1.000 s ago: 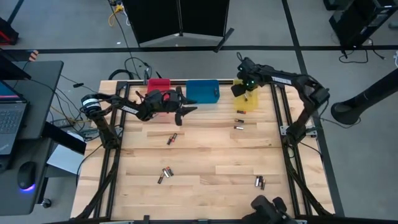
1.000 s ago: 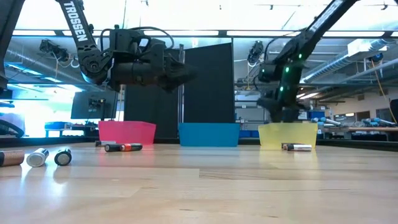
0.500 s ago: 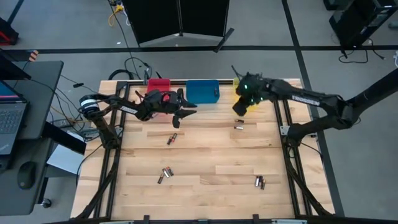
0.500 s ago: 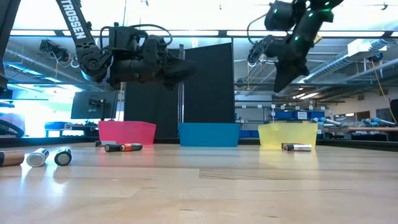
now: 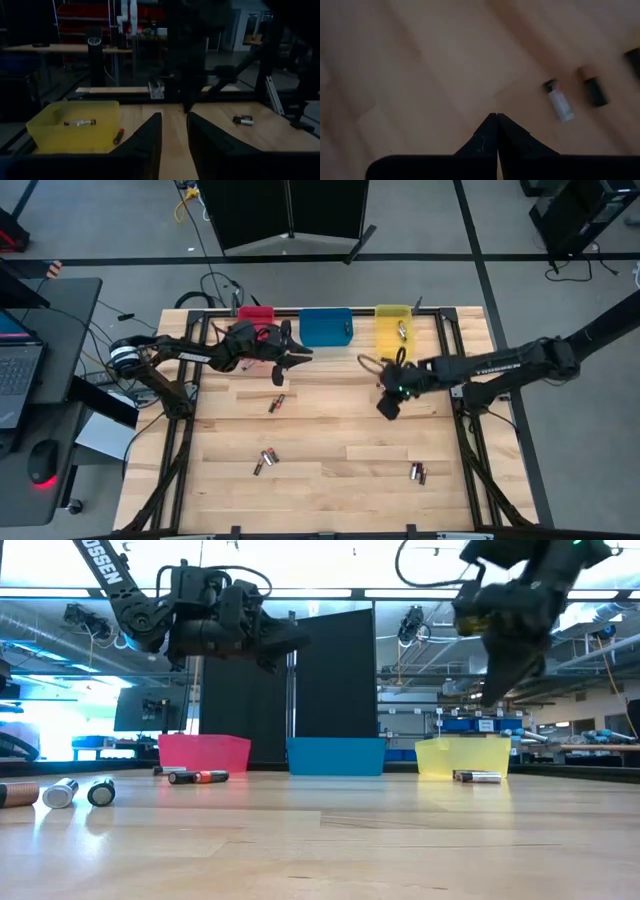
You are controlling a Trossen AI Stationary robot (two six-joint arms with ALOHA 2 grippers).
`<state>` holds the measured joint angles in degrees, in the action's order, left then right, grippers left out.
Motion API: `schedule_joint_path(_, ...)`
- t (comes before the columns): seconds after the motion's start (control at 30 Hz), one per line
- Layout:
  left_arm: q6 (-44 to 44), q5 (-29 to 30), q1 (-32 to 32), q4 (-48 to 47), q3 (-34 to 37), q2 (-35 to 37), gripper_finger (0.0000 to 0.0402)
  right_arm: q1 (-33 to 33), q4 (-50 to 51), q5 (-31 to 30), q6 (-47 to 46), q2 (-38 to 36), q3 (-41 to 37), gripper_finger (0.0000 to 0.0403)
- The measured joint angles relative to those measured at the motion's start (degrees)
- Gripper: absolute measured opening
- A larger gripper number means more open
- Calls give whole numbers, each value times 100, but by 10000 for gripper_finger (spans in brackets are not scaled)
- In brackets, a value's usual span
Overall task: Sort batteries
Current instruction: Put the brown battery into the red bin
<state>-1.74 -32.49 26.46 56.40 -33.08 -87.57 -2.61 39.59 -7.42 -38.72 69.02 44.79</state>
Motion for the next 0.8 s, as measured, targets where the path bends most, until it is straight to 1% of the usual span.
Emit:
schedule_joint_path(0.23, 161, -7, -18, -271, 0, 0, 94, -1143, 162, 0, -1047, 3, 18, 12)
schedule_joint_path(0.53, 159, -13, -50, -286, 0, 0, 94, -2664, 338, 129, -2812, 6, 20, 13)
schedule_joint_path(0.63, 159, -13, -79, -284, 0, 0, 94, -3113, 433, 129, -3377, 27, 20, 13)
schedule_joint_path(0.8, 157, 47, -114, -286, 0, 0, 94, -3749, 632, 167, -4019, 97, 20, 14)
